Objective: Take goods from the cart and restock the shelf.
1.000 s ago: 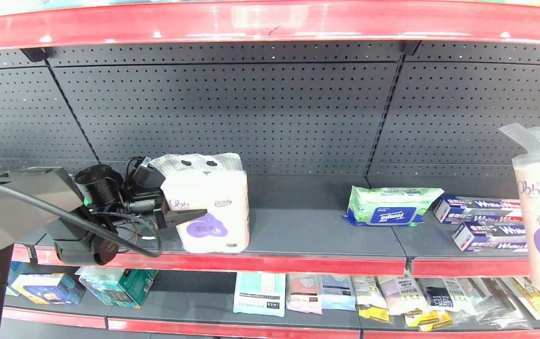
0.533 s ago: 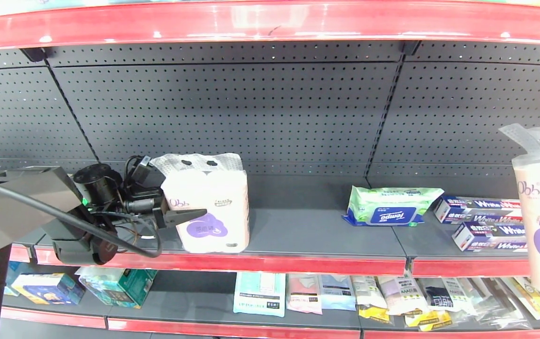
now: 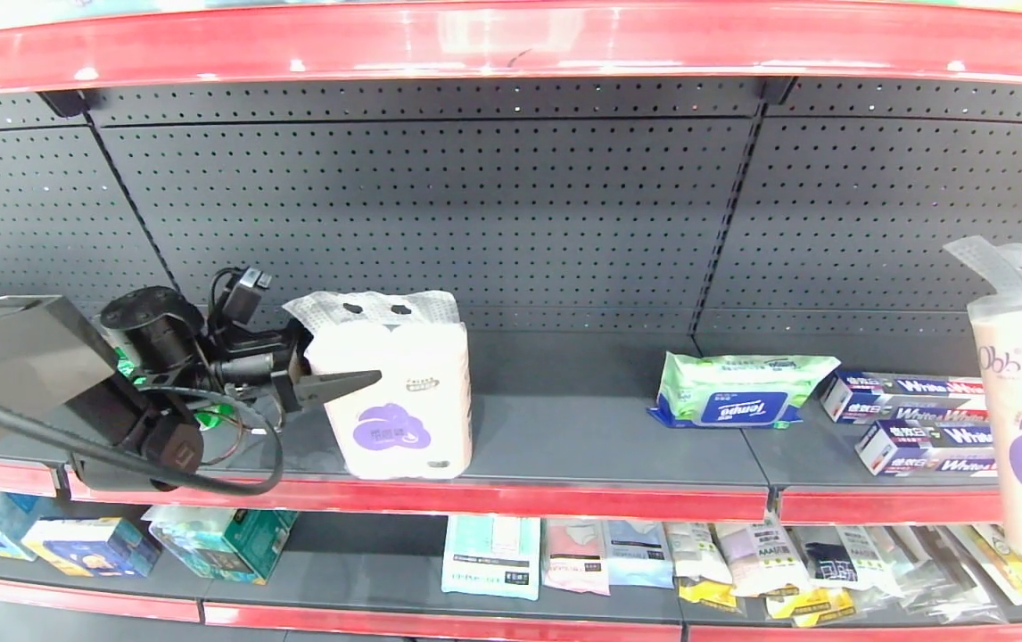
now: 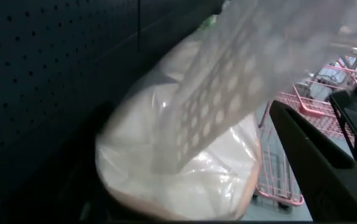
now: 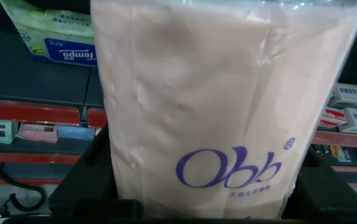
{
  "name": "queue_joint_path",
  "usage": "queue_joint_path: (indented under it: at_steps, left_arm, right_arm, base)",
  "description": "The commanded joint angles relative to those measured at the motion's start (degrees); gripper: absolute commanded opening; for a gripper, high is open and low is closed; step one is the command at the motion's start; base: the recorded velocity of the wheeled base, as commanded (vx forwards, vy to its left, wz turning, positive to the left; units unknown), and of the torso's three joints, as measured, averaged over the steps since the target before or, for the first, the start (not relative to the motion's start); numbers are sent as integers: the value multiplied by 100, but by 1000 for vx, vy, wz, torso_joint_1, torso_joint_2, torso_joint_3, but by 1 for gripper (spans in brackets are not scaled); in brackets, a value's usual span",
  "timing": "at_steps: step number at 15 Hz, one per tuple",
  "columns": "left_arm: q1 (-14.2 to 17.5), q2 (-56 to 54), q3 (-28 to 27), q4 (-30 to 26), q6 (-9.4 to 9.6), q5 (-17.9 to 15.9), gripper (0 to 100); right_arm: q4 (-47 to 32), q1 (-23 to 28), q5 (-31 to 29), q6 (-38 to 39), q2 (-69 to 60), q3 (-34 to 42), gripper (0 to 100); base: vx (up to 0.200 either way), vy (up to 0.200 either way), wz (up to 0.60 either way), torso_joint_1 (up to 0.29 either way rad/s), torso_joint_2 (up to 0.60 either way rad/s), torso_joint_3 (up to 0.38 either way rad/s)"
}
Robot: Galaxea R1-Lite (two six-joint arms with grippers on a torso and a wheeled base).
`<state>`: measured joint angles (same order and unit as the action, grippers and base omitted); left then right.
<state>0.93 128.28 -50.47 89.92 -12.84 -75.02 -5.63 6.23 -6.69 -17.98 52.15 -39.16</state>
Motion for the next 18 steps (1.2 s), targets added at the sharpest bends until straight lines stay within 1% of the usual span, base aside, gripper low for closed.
queue_joint_path:
  at_steps: [1, 3, 4, 6, 9, 10, 11, 13, 14, 15, 16, 18]
  left_arm:
    - [74, -277, -24, 8, -79, 172, 100]
    - [74, -462, 11, 8, -140, 735, 100]
    - [83, -559, 90, 8, -158, 937, 100]
    - [83, -831, 310, 8, -184, 1139, 100]
    - [74, -1306, 652, 8, -421, 1807, 100]
    - [74, -1455, 819, 8, -465, 2044, 100]
    - [74, -1622, 1039, 8, -465, 2264, 100]
    - [101, -1974, 1435, 8, -465, 2545, 100]
    - [162, -2114, 1593, 8, -465, 2686, 100]
    - [180, -2167, 1663, 8, -448, 2844, 100]
    - [241, -2176, 1689, 8, -430, 3072, 100]
    - [250, -2193, 1698, 8, -395, 3591, 100]
  right_arm:
    - [1, 1, 1, -4, -3, -4, 0]
    - [1, 1, 10, -4, 14, 13, 0]
    - [1, 1, 10, -4, 14, 13, 0]
    - [1, -8, 19, -4, 6, 4, 0]
    - [1, -8, 28, 5, -12, 4, 0]
    - [1, -8, 28, 5, -12, 4, 0]
    - [1, -8, 36, 5, -3, -4, 0]
    - [1, -8, 36, 5, -21, -22, 0]
    - [1, -8, 45, 14, -30, -31, 0]
    - [9, -8, 45, 14, -21, -48, 0]
    - [9, -8, 54, 14, -30, -39, 0]
    - [9, -8, 54, 23, -47, -39, 0]
  base:
    - [0, 0, 0, 0, 0, 0]
    - [0, 0, 0, 0, 0, 0]
    - [0, 0, 0, 0, 0, 0]
    - [0, 0, 0, 0, 0, 0]
    - [0, 0, 0, 0, 0, 0]
    - [0, 0, 0, 0, 0, 0]
    - [0, 0, 0, 0, 0, 0]
    - [0, 0, 0, 0, 0, 0]
    - [0, 0, 0, 0, 0, 0]
    - [0, 0, 0, 0, 0, 0]
    - [0, 0, 0, 0, 0, 0]
    - [0, 0, 0, 0, 0, 0]
